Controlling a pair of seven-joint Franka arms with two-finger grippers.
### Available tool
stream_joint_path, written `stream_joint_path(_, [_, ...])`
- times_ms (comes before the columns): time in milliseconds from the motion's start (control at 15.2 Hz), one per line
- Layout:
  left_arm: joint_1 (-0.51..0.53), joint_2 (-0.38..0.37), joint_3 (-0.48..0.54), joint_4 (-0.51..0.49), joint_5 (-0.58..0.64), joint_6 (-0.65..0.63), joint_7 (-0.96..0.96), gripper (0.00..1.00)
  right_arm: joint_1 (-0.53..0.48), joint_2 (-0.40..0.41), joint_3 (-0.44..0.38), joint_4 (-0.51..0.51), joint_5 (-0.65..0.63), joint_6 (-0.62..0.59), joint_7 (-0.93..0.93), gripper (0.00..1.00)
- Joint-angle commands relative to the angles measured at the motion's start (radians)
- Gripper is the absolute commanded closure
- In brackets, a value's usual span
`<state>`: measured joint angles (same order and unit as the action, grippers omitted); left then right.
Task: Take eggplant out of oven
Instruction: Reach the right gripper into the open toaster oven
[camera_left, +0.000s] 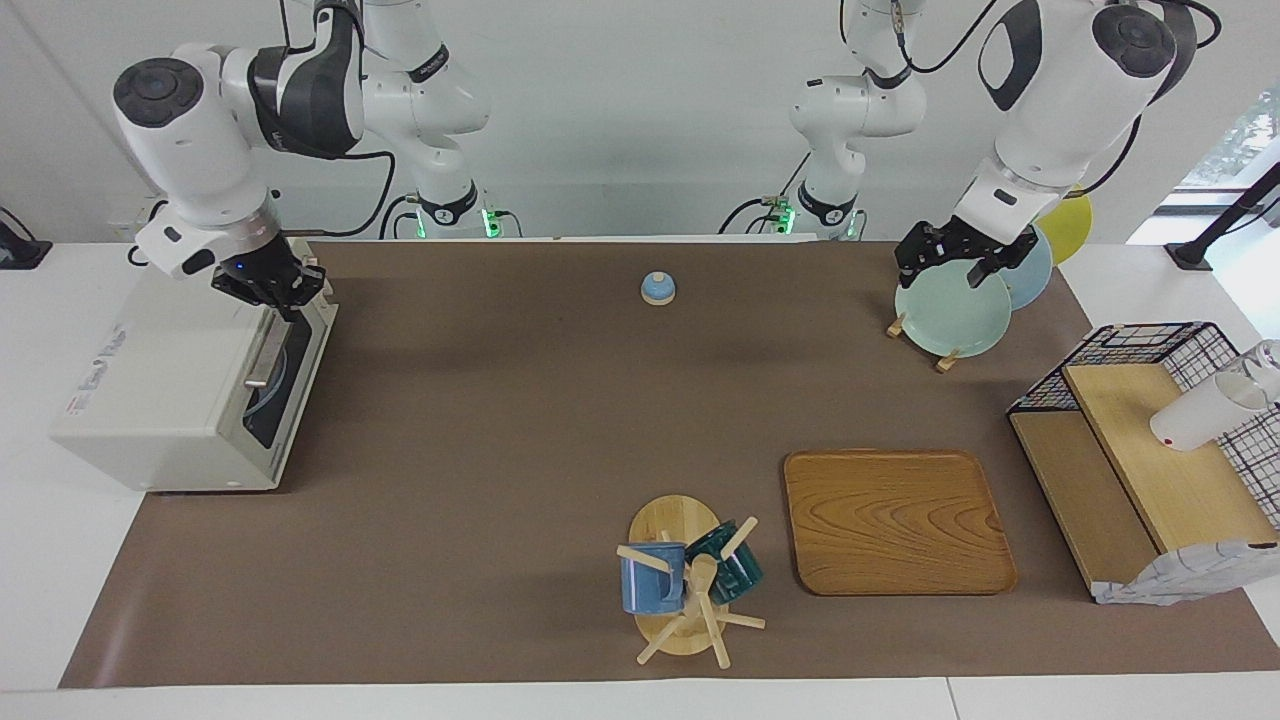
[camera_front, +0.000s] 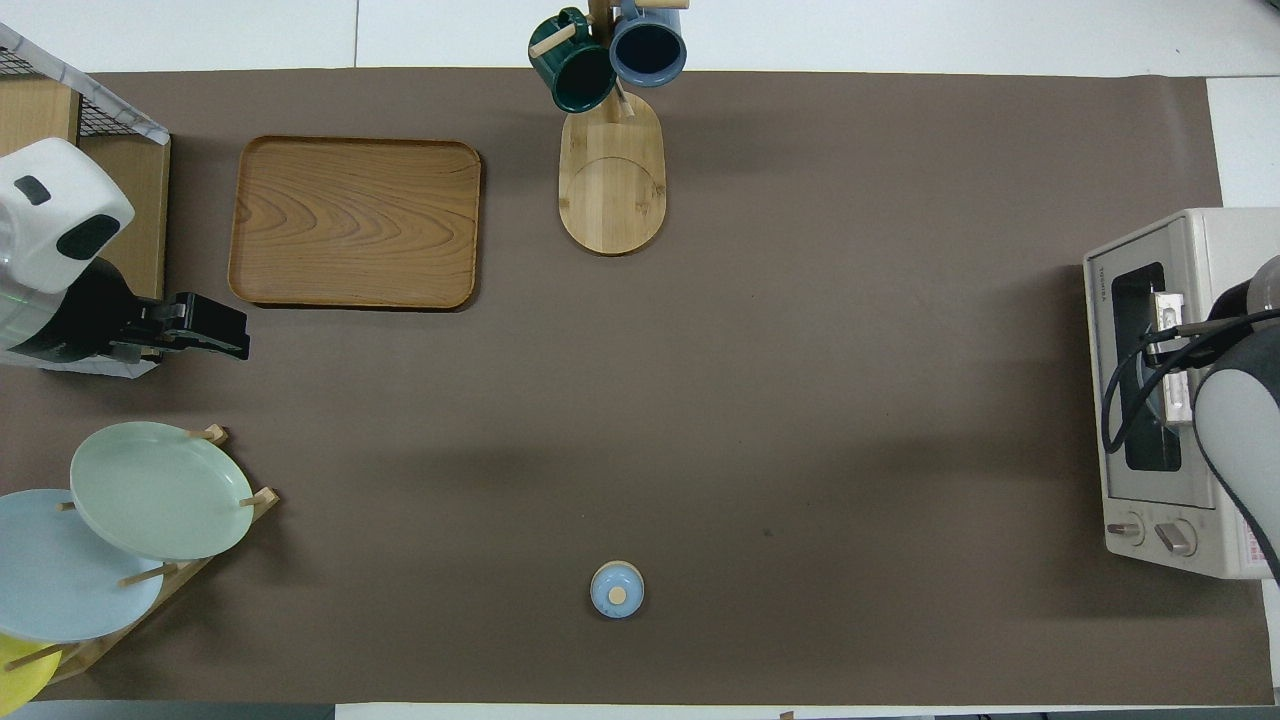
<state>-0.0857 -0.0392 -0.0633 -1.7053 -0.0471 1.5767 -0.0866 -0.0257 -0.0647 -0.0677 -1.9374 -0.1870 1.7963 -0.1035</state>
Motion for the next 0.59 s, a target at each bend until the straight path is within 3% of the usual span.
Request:
stream_joint_path(0, [-0.002, -0.015, 0.002, -0.002, 0.013, -0.009, -0.007, 0.0, -0.039, -0.026, 0.009, -0.087, -0.042, 0.078, 0.012, 1.0])
stream_joint_path(525, [-0.002, -0.015, 0.002, -0.002, 0.013, -0.009, -0.007, 0.0, -0.059, -0.018, 0.011, -0.121, -0.051, 0.109, -0.061, 1.0])
